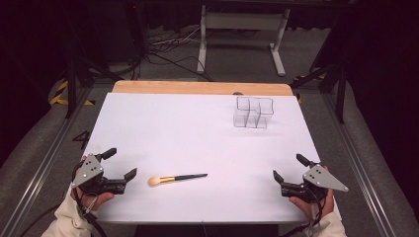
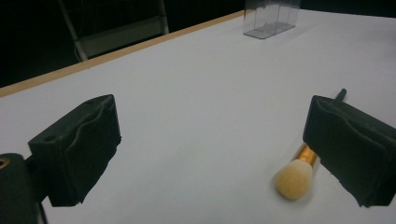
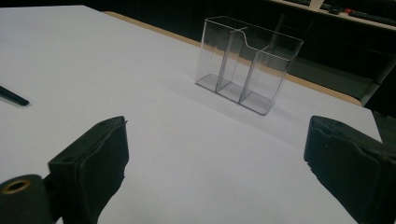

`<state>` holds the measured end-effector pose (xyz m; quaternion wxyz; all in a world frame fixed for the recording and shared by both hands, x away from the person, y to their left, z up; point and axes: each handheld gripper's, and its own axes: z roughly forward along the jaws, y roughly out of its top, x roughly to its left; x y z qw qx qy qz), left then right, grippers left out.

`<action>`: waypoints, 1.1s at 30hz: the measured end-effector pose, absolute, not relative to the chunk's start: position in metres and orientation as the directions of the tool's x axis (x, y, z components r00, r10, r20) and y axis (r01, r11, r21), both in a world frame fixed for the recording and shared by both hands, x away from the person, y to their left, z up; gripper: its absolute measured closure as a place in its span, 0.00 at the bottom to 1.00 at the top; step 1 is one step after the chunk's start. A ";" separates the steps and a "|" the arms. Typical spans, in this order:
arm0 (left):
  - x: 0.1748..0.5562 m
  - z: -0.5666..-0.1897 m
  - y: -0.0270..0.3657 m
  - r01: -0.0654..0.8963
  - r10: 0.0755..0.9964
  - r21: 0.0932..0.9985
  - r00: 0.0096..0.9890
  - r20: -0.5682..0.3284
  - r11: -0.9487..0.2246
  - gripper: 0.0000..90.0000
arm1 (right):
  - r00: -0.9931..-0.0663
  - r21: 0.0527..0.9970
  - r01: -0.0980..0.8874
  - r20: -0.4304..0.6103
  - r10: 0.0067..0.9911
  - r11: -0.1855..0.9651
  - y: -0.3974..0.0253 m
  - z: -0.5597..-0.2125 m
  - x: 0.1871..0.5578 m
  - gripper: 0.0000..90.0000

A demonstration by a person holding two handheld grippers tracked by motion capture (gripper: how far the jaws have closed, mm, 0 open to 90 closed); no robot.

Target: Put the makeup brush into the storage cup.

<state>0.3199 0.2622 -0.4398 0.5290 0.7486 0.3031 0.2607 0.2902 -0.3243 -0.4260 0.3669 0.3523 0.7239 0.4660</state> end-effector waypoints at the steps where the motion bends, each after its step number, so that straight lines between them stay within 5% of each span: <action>1: 0.320 -0.440 0.262 0.178 0.728 0.950 0.682 0.070 -0.257 0.05 | -0.481 0.933 0.165 -0.206 0.852 0.319 -0.324 -0.426 0.290 0.08; 18: 0.326 -0.438 0.257 0.281 0.744 0.898 0.664 0.073 -0.339 0.08 | -0.500 0.916 0.180 -0.228 0.836 0.358 -0.319 -0.426 0.292 0.11; 24: 0.330 -0.423 0.247 0.339 0.668 0.814 0.740 0.080 -0.472 0.09 | -0.508 0.907 0.194 -0.232 0.829 0.373 -0.317 -0.427 0.292 0.11; 33: 0.350 -0.399 0.194 0.378 0.487 0.550 0.872 0.059 -0.744 0.14 | -0.521 0.896 0.223 -0.223 0.824 0.384 -0.317 -0.430 0.295 0.11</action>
